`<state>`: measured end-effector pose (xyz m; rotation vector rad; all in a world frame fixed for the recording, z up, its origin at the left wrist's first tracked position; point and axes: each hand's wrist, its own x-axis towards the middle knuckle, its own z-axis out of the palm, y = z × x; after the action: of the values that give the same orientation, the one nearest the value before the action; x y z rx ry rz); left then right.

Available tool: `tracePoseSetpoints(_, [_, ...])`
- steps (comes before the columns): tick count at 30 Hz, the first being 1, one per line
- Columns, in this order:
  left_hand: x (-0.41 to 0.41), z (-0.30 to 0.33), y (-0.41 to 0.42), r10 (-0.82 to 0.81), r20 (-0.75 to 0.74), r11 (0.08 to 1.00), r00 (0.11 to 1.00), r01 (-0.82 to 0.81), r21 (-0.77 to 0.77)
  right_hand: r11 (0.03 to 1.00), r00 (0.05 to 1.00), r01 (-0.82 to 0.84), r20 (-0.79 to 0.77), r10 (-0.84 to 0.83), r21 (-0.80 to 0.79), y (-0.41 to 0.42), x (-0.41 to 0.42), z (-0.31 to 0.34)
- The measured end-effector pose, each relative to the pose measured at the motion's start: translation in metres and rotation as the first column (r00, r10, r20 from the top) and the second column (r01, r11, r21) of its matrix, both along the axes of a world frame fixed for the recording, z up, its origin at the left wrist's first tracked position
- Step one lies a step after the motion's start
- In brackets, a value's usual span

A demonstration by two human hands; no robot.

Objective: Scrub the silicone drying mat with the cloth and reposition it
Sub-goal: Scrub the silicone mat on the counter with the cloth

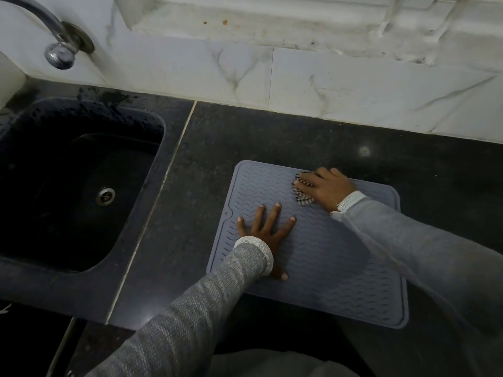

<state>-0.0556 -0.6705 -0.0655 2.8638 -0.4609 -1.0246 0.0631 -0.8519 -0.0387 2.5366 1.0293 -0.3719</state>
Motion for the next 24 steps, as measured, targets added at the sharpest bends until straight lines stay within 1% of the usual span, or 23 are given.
tracePoseSetpoints(1, [-0.001,0.0,0.0,0.0,0.0,1.0,1.0,0.0,0.003,1.0,1.0,-0.005,-0.001,0.005,-0.012,0.001,0.003,0.003])
tracePoseSetpoints(2, [-0.001,-0.001,0.0,0.0,0.001,1.0,1.0,0.0,0.005,1.0,1.0,-0.002,0.0,0.002,0.011,0.005,0.006,0.007])
tracePoseSetpoints(6, [0.001,-0.003,0.001,-0.001,0.002,1.0,1.0,0.001,0.005,0.964,0.999,0.04,0.005,-0.043,0.263,0.045,0.015,0.019])
tracePoseSetpoints(7, [0.001,-0.003,0.0,-0.003,-0.005,1.0,1.0,0.003,0.006,0.944,0.997,0.078,-0.018,-0.076,0.32,0.059,0.015,0.02])
tracePoseSetpoints(8, [0.002,-0.003,0.0,-0.005,-0.01,1.0,1.0,0.005,0.011,0.932,0.991,0.135,-0.07,-0.118,0.336,0.072,0.013,0.019])
tracePoseSetpoints(9, [0.001,-0.003,0.0,-0.005,-0.009,1.0,1.0,0.005,0.02,0.943,0.985,0.158,-0.118,-0.128,0.295,0.082,0.011,0.017])
tracePoseSetpoints(10, [0.001,-0.004,0.0,-0.006,-0.001,1.0,1.0,0.006,0.029,0.968,0.988,0.121,-0.124,-0.095,0.218,0.086,0.008,0.014])
tracePoseSetpoints(11, [0.001,-0.004,0.0,-0.005,0.006,0.999,1.0,0.005,0.032,0.988,0.994,0.057,-0.099,-0.043,0.146,0.082,0.005,0.01])
tracePoseSetpoints(14, [0.0,-0.006,0.001,0.0,0.004,1.0,1.0,0.0,0.012,0.995,0.997,-0.067,-0.028,0.07,0.079,0.045,0.001,0.006])
tracePoseSetpoints(17, [0.0,-0.005,0.001,0.006,0.0,1.0,1.0,-0.006,0.009,0.994,0.994,-0.106,-0.016,0.106,-0.007,0.023,0.006,0.011])
tracePoseSetpoints(18, [-0.001,-0.006,0.001,0.005,0.006,1.0,1.0,-0.005,0.008,0.995,0.995,-0.1,-0.019,0.1,-0.01,0.024,0.008,0.015])
tracePoseSetpoints(22, [-0.001,-0.004,0.001,-0.011,0.03,1.0,0.999,0.011,0.011,0.985,1.0,0.009,-0.031,-0.003,0.174,0.056,0.015,0.02])
tracePoseSetpoints(24, [-0.001,-0.003,0.001,-0.016,0.023,1.0,1.0,0.015,0.021,0.979,1.0,0.012,-0.029,-0.006,0.205,0.081,0.012,0.016])
